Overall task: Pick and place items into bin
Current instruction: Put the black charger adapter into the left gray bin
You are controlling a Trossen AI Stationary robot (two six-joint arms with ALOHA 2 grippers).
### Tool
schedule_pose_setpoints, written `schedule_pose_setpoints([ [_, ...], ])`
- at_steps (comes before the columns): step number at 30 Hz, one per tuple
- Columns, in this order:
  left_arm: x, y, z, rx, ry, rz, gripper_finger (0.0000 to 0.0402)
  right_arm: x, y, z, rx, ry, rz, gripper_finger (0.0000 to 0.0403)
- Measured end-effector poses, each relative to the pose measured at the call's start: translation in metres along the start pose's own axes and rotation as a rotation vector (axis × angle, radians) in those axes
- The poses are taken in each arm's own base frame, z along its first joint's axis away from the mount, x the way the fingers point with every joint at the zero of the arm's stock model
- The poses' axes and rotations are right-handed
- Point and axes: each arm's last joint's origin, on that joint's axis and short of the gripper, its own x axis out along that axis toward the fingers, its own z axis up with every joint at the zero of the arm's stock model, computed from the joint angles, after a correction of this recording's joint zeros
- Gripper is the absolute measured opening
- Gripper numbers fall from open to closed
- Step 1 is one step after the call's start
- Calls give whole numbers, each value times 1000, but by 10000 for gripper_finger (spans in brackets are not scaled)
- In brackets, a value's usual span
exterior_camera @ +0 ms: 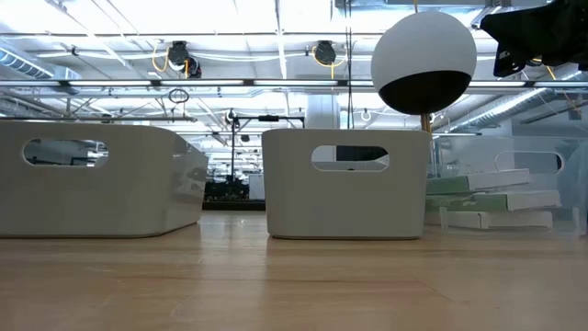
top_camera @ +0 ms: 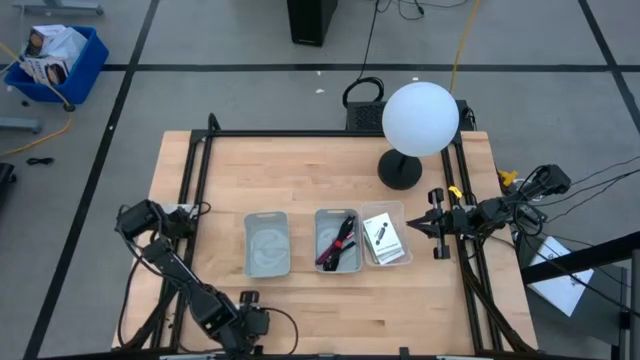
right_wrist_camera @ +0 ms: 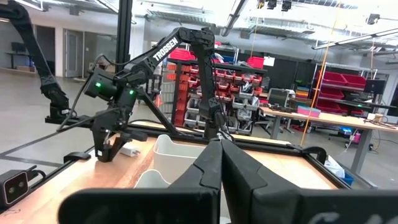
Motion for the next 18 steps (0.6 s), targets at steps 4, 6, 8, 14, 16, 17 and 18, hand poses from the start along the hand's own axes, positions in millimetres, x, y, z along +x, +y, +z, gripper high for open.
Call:
schedule_pose_setpoints([
  [4,0,-1,0,-11,-4,-15,157,0,0,0,0,0,0,0],
  [6,0,-2,1,-12,-5,-15,157,0,0,0,0,0,0,0],
  [8,-2,-1,6,-8,-3,-5,157,0,0,0,2,0,0,0],
  [14,-23,6,38,121,-17,146,157,0,0,0,6,0,0,0],
  [16,-34,11,52,163,-13,209,157,0,0,0,6,0,0,0],
  [17,-40,13,60,178,-14,238,158,0,0,0,6,0,0,0],
  [18,-47,16,67,188,-9,270,161,0,0,0,6,0,1,0],
])
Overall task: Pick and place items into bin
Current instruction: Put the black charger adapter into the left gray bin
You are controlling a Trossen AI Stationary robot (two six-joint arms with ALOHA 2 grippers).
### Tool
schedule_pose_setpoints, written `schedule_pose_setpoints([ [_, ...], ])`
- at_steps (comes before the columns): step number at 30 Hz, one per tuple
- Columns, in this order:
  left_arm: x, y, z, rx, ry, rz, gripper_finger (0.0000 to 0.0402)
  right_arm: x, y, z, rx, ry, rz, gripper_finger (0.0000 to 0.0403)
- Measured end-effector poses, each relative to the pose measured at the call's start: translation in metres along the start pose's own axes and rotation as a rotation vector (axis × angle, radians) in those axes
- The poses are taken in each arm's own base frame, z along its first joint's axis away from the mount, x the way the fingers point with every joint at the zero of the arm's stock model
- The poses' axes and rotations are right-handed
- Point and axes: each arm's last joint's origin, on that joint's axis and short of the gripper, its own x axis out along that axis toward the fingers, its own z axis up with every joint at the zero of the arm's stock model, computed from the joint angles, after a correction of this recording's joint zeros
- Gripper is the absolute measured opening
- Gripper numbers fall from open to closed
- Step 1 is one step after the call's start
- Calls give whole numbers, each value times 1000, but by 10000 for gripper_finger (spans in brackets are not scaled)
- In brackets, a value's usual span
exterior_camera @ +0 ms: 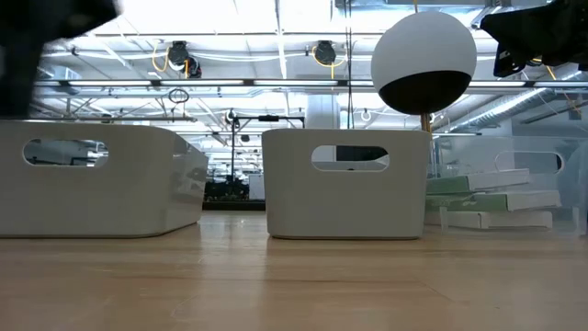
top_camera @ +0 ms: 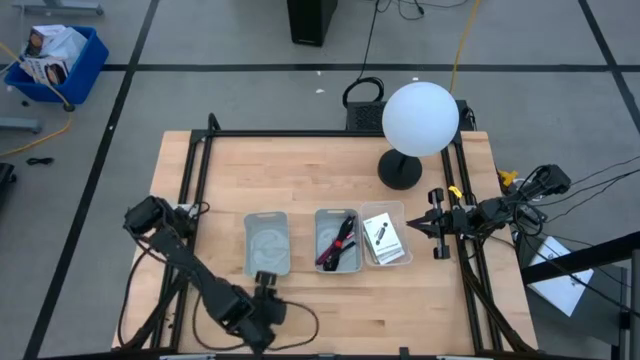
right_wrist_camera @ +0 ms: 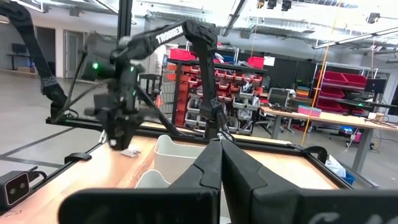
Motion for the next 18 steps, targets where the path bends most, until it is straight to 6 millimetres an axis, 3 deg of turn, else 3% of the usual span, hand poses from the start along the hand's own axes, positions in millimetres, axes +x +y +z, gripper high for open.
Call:
schedule_pose_setpoints([
  [6,-29,48,30,-28,68,211,163,0,0,0,0,0,0,0],
  [10,-40,90,30,-204,225,377,157,0,0,0,0,0,0,0],
  [13,-35,117,23,-343,346,465,165,0,0,0,0,0,2,0],
  [18,-14,130,20,-392,346,383,167,0,0,0,1,-1,3,0],
])
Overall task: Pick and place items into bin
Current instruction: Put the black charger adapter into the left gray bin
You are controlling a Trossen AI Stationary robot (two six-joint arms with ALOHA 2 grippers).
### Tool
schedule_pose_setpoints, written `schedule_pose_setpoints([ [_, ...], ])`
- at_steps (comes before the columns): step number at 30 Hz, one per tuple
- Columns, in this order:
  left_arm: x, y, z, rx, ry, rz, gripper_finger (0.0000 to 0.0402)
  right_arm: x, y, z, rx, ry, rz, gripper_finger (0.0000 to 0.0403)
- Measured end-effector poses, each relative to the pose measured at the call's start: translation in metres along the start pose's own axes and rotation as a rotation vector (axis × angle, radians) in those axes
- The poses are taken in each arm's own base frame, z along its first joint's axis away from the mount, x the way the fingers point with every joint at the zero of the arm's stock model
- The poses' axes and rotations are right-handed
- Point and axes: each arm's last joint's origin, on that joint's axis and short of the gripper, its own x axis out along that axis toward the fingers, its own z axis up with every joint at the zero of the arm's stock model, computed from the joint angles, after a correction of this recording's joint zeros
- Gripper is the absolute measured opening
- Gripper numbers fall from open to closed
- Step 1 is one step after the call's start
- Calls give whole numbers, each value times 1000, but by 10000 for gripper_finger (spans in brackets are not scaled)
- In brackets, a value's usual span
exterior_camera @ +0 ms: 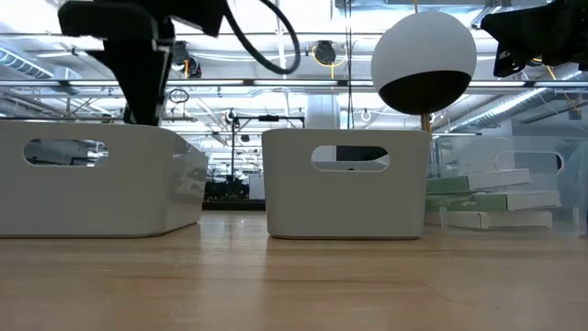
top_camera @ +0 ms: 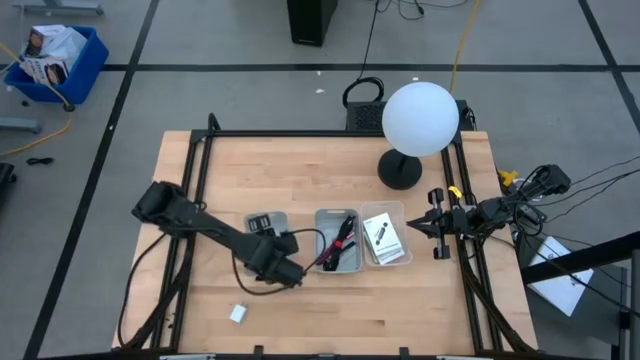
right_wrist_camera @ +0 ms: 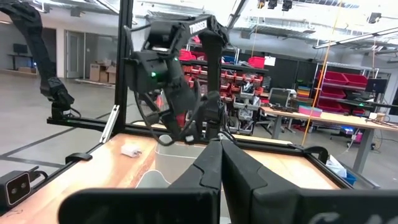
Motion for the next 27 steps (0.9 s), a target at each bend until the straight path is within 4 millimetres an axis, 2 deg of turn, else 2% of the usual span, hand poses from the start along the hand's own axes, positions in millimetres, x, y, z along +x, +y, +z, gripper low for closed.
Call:
schedule_pose_setpoints([
  [5,19,6,1,-56,-29,-113,159,0,0,0,19,1,1,0],
  [9,25,20,-9,-118,-32,-165,169,0,0,0,19,0,1,0],
  [13,37,29,-24,-193,-61,-231,163,0,0,0,19,0,1,0],
  [19,61,29,-41,-272,-101,-316,164,0,0,0,19,1,1,0],
  [27,78,25,-44,-278,-120,-328,166,0,0,0,15,0,0,0],
])
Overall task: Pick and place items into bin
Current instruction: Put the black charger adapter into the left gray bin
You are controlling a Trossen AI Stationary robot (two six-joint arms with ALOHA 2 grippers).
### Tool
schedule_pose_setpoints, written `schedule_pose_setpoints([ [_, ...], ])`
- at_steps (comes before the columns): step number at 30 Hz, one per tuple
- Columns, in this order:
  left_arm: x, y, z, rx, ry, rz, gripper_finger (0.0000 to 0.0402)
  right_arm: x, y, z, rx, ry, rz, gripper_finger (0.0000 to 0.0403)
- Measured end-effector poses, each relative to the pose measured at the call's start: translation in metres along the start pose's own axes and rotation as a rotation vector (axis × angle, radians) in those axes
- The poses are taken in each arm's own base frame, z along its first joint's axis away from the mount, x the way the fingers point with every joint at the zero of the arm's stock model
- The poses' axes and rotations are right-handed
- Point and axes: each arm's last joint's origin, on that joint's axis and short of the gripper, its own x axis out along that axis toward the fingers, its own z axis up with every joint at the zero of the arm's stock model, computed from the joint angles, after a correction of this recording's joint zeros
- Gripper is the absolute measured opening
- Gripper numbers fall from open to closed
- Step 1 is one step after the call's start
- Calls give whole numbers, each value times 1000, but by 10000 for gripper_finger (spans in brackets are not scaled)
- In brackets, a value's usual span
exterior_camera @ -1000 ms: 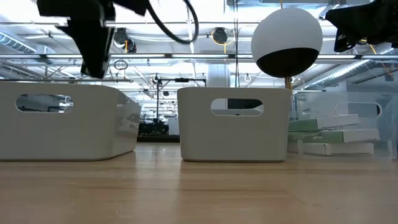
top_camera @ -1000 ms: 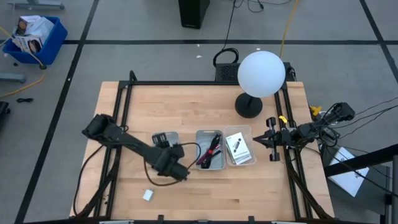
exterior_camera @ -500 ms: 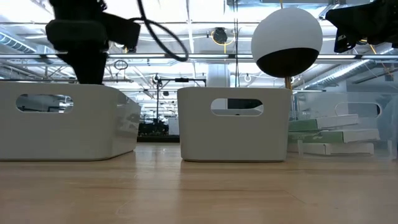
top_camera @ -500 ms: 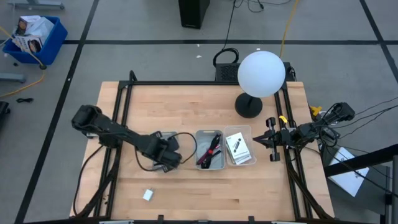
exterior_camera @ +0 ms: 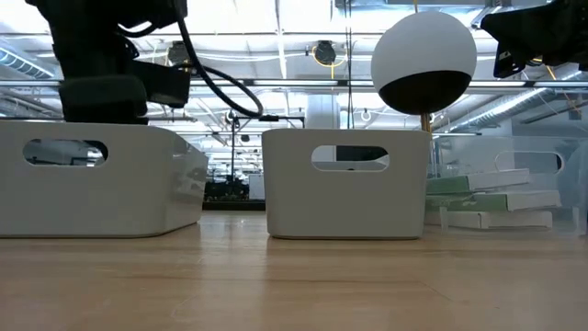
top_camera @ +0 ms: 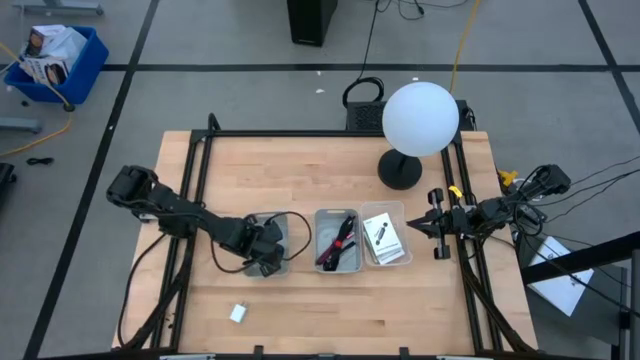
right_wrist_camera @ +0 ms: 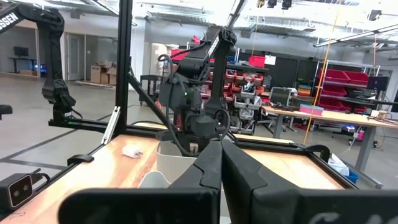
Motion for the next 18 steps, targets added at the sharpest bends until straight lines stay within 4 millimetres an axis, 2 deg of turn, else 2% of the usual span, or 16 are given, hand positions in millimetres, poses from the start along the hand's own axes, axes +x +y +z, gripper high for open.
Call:
schedule_pose_setpoints([
  [6,7,5,-6,-4,17,20,171,0,0,0,0,0,-1,0],
  [18,8,5,-6,-49,9,22,190,0,0,0,-11,-1,-3,0],
])
